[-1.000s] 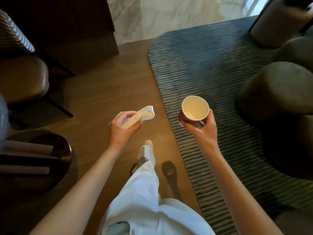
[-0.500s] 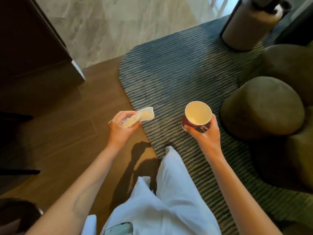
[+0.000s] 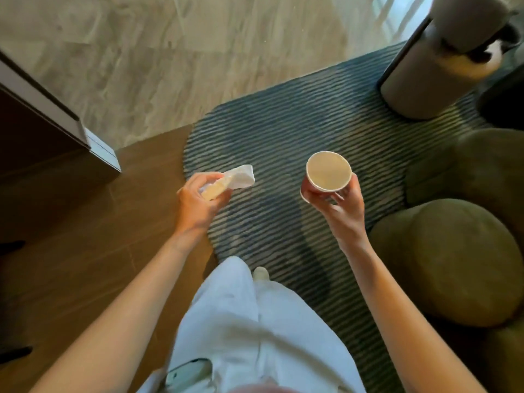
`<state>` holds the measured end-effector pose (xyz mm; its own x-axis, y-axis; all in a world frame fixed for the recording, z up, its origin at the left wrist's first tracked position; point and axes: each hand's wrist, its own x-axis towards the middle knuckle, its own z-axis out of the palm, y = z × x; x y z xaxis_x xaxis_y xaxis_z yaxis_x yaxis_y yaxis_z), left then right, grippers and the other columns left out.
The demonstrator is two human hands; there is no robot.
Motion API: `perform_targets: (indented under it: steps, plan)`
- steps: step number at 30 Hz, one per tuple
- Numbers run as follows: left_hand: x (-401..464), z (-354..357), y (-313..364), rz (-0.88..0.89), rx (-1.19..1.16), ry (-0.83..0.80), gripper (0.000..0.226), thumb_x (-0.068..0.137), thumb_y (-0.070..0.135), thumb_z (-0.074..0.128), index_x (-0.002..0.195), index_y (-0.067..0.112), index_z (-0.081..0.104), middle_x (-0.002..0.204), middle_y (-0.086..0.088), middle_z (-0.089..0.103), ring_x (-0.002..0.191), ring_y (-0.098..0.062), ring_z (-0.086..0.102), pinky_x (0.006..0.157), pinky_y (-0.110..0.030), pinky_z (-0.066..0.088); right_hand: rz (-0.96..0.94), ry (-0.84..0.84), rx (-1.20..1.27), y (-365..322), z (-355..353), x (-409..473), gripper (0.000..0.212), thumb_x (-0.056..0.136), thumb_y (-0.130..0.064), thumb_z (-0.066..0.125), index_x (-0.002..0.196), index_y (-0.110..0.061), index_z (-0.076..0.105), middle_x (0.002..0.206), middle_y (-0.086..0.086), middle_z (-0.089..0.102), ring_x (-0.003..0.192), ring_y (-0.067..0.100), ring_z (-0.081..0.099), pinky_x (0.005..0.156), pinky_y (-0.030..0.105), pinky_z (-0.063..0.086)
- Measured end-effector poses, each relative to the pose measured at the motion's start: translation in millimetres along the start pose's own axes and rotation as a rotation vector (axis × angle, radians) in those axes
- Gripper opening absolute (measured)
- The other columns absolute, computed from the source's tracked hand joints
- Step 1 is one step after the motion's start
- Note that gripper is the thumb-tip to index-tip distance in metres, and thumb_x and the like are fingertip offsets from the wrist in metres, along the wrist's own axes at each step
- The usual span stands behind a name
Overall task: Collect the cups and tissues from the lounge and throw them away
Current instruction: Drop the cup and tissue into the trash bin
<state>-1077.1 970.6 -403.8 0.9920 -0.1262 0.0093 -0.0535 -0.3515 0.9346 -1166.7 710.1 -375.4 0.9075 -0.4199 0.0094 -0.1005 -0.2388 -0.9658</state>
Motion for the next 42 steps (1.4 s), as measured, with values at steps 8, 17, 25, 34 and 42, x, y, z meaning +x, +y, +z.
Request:
perform_targets:
  steps: [8, 17, 25, 34, 42]
  plan:
    - [209, 58, 6, 0.021, -0.001, 0.003, 0.028, 0.067, 0.046, 0.078, 0.092, 0.044, 0.067, 0.098, 0.007, 0.067, 0.091, -0.016, 0.066, 0.083, -0.044, 0.055, 0.065, 0.078, 0.046, 14, 15, 210, 0.066, 0.067, -0.013, 0.086, 0.119, -0.027, 0.049, 0.119, -0.002, 0.06, 0.108, 0.01, 0.061, 0.089, 0.025, 0.051]
    - [438, 137, 46, 0.044, 0.092, -0.174, 0.033, 0.068, 0.024, 0.083, 0.098, 0.028, 0.069, 0.097, 0.012, 0.068, 0.089, -0.005, 0.065, 0.078, -0.022, 0.054, 0.136, 0.218, -0.005, 16, 9, 426, 0.066, 0.067, -0.019, 0.086, 0.115, -0.039, 0.046, 0.108, -0.024, 0.059, 0.099, -0.005, 0.06, 0.091, 0.023, 0.05]
    - [626, 239, 76, 0.042, 0.113, -0.246, 0.031, 0.072, 0.02, 0.082, 0.1, 0.024, 0.069, 0.101, 0.007, 0.069, 0.086, -0.001, 0.065, 0.076, -0.016, 0.052, 0.208, 0.285, -0.005, 54, -24, 616, 0.066, 0.064, -0.026, 0.088, 0.114, -0.04, 0.048, 0.103, -0.028, 0.061, 0.096, -0.008, 0.06, 0.084, 0.021, 0.05]
    - [832, 389, 144, 0.076, 0.151, -0.336, 0.033, 0.071, 0.018, 0.082, 0.102, 0.017, 0.07, 0.103, 0.003, 0.07, 0.089, -0.009, 0.065, 0.082, -0.021, 0.053, 0.18, 0.345, -0.022, 56, -109, 838, 0.066, 0.065, -0.029, 0.087, 0.119, -0.028, 0.049, 0.104, -0.022, 0.061, 0.09, -0.005, 0.062, 0.081, 0.016, 0.051]
    - [1010, 517, 175, 0.119, 0.139, -0.412, 0.031, 0.072, 0.025, 0.081, 0.1, 0.024, 0.069, 0.101, 0.009, 0.069, 0.09, 0.002, 0.063, 0.079, -0.011, 0.049, 0.235, 0.449, -0.01, 89, -168, 1015, 0.065, 0.067, -0.024, 0.086, 0.121, -0.023, 0.049, 0.101, -0.019, 0.061, 0.085, -0.007, 0.062, 0.076, 0.011, 0.05]
